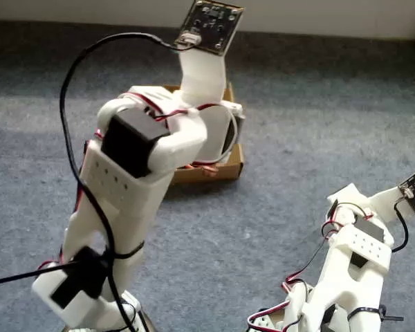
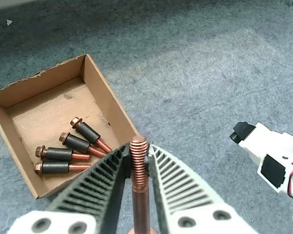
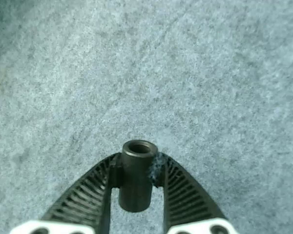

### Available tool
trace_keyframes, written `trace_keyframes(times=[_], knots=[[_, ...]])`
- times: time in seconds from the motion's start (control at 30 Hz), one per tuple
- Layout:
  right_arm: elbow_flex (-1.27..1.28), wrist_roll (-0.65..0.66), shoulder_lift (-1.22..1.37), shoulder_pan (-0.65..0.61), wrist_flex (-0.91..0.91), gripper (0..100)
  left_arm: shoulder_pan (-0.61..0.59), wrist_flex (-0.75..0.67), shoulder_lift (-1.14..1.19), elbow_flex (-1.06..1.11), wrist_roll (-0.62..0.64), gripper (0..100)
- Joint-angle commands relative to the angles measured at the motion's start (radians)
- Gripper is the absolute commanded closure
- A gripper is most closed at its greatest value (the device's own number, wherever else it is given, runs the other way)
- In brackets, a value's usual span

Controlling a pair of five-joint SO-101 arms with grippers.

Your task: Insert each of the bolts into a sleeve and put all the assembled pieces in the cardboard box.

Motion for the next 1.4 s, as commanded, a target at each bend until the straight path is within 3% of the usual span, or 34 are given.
trace_keyframes(times=[0.0, 0.17, 0.47, 0.6, 0.9, 1.1, 1.27, 1.37], knots=[[-0.01, -0.009, -0.042, 0.004, -0.022, 99.4, -0.051, -0.032, -0.166, 0.139, -0.003, 99], [-0.008, -0.009, -0.042, 0.004, -0.022, 99.4, -0.119, -0.224, -0.412, 0.516, -0.002, 99], [-0.007, -0.006, -0.042, -0.031, -0.022, 99.4, -0.298, -0.836, -0.901, 1.425, 0.0, 100], [-0.005, -0.006, -0.042, -0.031, -0.022, 99.4, -0.361, -1.007, -1.082, 1.727, 0.0, 100], [-0.005, -0.006, -0.039, -0.031, -0.022, 99.4, -0.384, -1.088, -1.303, 2.081, -0.006, 99], [-0.005, -0.006, -0.039, -0.031, -0.022, 99.4, -0.387, -1.082, -1.322, 2.144, -0.008, 99], [-0.005, -0.006, -0.039, -0.031, -0.022, 99.4, -0.441, -1.066, -1.323, 2.163, -0.014, 90], [-0.005, -0.006, -0.039, -0.031, -0.022, 99.4, -0.492, -1.014, -1.328, 2.158, -0.097, 88]])
